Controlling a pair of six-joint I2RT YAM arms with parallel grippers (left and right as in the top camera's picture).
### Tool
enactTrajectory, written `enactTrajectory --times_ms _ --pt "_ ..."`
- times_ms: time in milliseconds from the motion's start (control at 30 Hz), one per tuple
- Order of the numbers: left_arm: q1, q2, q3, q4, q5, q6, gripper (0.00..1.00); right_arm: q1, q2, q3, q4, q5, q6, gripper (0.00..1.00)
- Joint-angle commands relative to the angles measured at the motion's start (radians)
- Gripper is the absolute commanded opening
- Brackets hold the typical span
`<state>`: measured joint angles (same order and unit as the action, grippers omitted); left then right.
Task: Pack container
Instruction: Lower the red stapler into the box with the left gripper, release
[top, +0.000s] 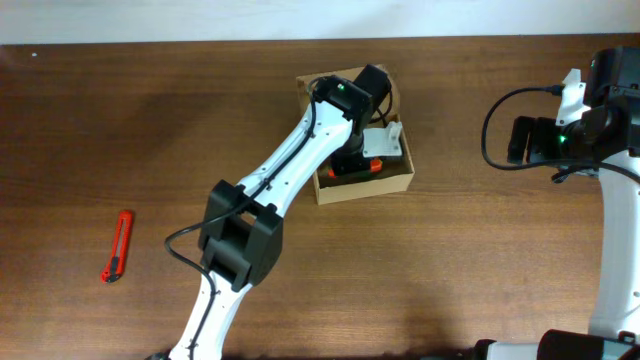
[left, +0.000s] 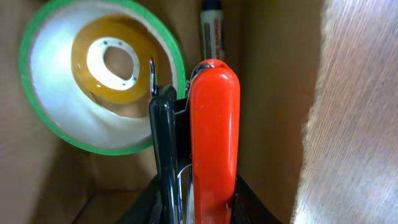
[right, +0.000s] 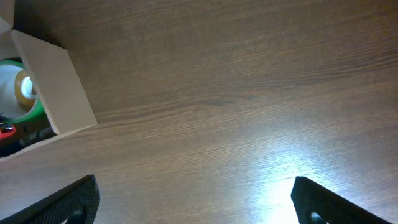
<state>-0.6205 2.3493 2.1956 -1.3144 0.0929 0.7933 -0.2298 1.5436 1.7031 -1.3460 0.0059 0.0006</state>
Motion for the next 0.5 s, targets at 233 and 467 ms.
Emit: enactTrajectory --times_ms 233,467 --pt "0.047 0.010 -0.095 0.042 -0.005 -0.006 0.16 -0.006 0.002 -0.004 -0.001 -0.006 0.008 0.99" --pt "0.047 0.008 -0.056 0.051 -0.013 -0.062 0.52 -0.006 0.002 -0.004 -0.001 -0.006 0.008 0.99"
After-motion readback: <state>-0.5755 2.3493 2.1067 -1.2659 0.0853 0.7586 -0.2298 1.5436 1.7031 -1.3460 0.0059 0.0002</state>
